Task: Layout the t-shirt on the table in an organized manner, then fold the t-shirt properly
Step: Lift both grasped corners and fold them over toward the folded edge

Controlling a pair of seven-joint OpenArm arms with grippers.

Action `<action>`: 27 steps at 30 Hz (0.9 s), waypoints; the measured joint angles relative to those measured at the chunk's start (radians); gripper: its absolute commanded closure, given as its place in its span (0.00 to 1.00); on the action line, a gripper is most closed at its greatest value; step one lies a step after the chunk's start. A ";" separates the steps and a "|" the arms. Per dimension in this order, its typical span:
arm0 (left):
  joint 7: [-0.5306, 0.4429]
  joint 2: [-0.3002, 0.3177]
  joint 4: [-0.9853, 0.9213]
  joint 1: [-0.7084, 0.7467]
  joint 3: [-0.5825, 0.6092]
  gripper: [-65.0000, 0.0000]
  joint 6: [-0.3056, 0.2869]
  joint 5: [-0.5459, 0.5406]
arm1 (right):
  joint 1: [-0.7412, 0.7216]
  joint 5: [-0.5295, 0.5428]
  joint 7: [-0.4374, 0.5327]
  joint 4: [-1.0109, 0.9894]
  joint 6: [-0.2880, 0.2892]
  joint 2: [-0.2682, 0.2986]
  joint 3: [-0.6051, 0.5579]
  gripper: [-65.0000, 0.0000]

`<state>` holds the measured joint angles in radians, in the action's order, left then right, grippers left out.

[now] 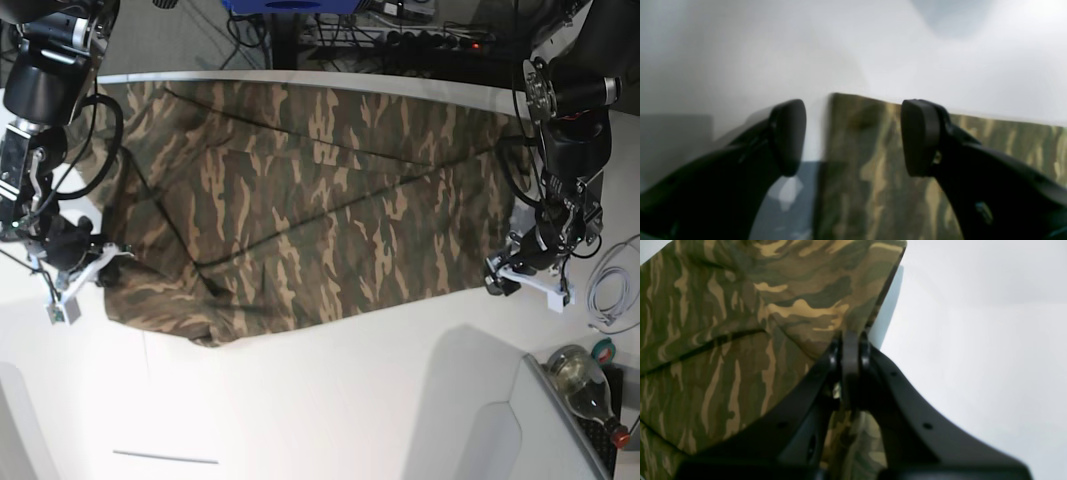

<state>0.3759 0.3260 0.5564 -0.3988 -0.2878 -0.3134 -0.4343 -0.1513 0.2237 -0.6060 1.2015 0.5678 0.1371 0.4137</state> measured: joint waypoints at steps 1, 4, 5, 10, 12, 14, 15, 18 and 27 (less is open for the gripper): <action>0.000 -0.002 0.000 0.000 0.000 0.35 0.000 0.000 | 0.000 0.000 0.000 0.000 0.000 0.000 0.000 1.00; -0.003 -0.002 0.000 0.000 0.008 0.35 0.000 0.000 | 0.000 0.000 0.000 0.000 0.000 0.000 0.000 1.00; -0.008 -0.002 0.000 0.000 0.032 0.35 0.000 -0.002 | 0.000 0.000 0.000 0.000 0.000 0.000 0.000 1.00; -0.019 -0.013 0.003 -0.008 0.091 0.35 0.030 -0.005 | 0.000 0.000 0.000 0.000 0.000 0.000 0.000 1.00; -0.018 -0.012 0.002 -0.008 0.091 0.42 0.030 -0.008 | 0.001 0.000 0.000 0.000 0.000 0.000 0.000 1.00; -0.010 -0.010 0.002 -0.007 0.091 0.61 0.037 -0.010 | 0.006 0.000 0.004 0.000 0.000 0.000 0.000 1.00; -0.008 -0.009 0.001 -0.006 0.090 0.72 0.038 -0.007 | 0.009 0.000 0.003 0.000 0.000 0.000 -0.002 1.00; -0.029 -0.012 -0.005 -0.009 0.102 1.00 0.047 0.002 | 0.014 0.000 0.003 0.000 0.000 0.000 -0.002 1.00; -0.020 -0.013 -0.006 -0.123 0.233 1.00 0.049 0.008 | -0.020 -0.015 -0.005 -0.003 0.000 0.003 -0.002 1.00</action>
<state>0.3561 0.3130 0.5503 -0.5217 -0.0547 -0.2642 -0.4263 -0.1711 0.2089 -0.6106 1.1980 0.5682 0.1402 0.4122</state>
